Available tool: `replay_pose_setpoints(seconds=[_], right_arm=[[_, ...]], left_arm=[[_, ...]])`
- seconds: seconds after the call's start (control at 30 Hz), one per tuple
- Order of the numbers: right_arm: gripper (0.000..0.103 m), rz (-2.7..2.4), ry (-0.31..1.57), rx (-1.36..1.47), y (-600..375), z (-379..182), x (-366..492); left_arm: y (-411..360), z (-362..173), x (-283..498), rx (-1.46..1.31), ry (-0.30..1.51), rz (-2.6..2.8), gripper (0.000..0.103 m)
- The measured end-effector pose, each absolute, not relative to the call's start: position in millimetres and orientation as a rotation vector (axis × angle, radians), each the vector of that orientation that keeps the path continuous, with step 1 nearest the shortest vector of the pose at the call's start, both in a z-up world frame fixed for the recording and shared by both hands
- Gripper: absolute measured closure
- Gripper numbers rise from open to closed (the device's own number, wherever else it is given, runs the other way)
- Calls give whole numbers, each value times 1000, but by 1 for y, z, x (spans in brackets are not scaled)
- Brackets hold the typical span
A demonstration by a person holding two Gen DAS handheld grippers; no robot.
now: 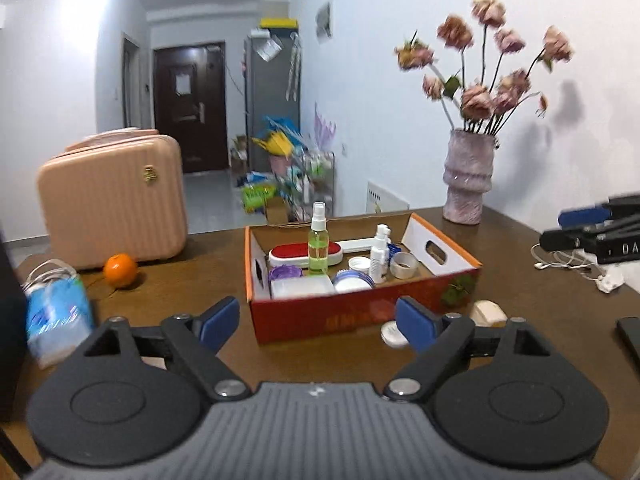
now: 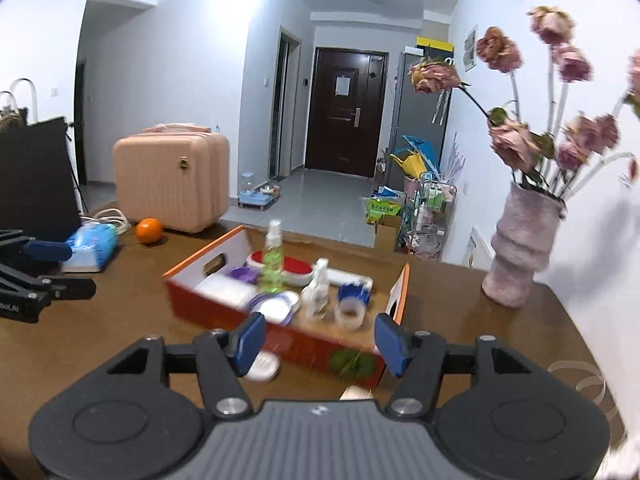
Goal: Organize rigid objects
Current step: 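Grasp the round white disc with the left tool while the right tool grasps the white plug adapter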
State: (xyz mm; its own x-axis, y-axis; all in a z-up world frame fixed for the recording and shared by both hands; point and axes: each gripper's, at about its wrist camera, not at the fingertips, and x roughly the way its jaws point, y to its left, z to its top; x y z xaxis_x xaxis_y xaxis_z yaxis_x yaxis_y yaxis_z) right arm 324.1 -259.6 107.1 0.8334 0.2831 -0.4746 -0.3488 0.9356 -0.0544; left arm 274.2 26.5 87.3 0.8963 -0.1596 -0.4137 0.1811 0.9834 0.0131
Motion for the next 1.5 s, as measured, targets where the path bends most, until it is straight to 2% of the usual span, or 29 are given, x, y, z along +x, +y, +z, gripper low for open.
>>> replay_pose_setpoints(seconds=[0.37, 0.5, 0.7, 1.13, 1.33, 1.5], right_arm=[[37, 320, 401, -57, -258, 68, 170], [28, 311, 377, -60, -250, 52, 127], [25, 307, 381, -9, -249, 41, 89], [23, 260, 399, 51, -254, 14, 112], [25, 243, 440, 49, -255, 3, 166], [29, 211, 480, 42, -262, -2, 234]], left_arm=[[17, 64, 130, 51, 319, -113, 8], [14, 55, 98, 62, 288, -105, 6], [9, 42, 68, 69, 282, -126, 3], [10, 19, 96, 23, 378, -131, 3], [-4, 13, 156, 20, 448, -169, 5], [-26, 11, 236, 19, 489, -228, 13]])
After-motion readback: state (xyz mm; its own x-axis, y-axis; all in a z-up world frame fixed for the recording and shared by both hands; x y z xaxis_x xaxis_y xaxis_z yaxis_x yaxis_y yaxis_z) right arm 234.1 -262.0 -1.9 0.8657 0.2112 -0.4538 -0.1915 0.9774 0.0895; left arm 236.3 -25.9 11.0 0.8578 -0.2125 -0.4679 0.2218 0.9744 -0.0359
